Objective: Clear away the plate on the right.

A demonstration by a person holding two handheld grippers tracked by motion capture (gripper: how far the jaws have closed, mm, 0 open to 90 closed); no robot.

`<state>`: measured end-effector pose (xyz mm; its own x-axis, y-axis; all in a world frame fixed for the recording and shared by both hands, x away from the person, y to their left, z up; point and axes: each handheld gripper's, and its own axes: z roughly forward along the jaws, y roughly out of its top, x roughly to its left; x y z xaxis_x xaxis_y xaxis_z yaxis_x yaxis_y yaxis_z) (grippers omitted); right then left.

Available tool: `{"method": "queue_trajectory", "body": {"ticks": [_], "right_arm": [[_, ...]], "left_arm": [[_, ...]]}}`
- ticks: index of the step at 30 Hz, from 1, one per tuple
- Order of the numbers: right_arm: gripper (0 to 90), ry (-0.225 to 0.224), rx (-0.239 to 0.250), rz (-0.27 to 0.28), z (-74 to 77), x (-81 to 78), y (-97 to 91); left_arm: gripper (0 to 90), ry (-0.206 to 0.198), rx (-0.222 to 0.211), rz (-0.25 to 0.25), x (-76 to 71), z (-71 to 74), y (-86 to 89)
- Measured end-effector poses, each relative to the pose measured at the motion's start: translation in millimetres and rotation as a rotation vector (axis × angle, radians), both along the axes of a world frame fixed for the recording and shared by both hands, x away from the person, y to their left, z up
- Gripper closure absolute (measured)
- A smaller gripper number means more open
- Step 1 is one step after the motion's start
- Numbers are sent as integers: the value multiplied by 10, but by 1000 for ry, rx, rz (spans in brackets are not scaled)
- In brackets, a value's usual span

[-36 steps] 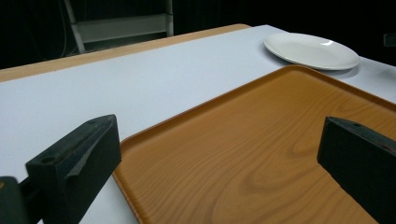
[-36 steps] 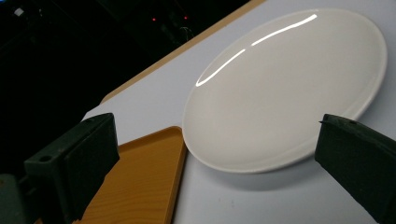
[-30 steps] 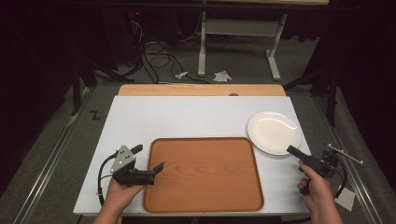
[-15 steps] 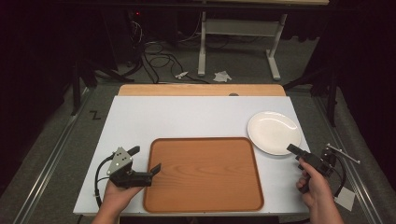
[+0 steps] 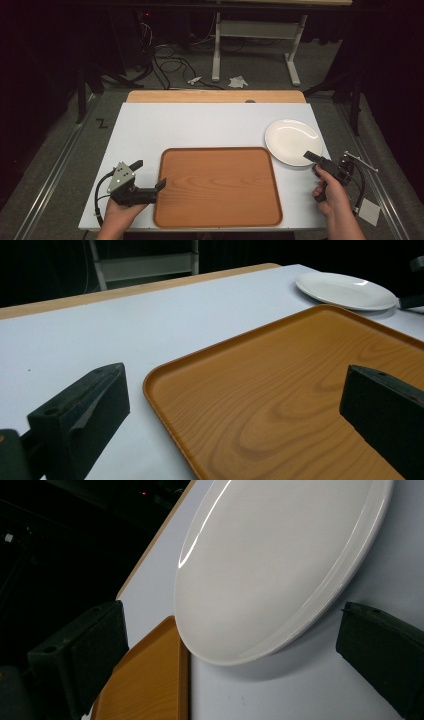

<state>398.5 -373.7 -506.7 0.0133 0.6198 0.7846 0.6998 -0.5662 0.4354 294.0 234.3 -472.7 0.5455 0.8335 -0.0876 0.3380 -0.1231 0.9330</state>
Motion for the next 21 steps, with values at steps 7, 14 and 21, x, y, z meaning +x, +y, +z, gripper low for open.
{"method": "queue_trajectory", "body": {"ticks": [7, 14, 21], "right_arm": [[22, 13, 8, -10, -22, 35, -6], [37, 21, 9, -20, -25, 61, -7], [72, 34, -21, -24, -25, 124, 16]], "left_arm": [[3, 4, 2, 6, -20, -8, 10], [2, 4, 8, 10, -47, -7, 42], [3, 0, 3, 21, -75, -1, 71]]}}
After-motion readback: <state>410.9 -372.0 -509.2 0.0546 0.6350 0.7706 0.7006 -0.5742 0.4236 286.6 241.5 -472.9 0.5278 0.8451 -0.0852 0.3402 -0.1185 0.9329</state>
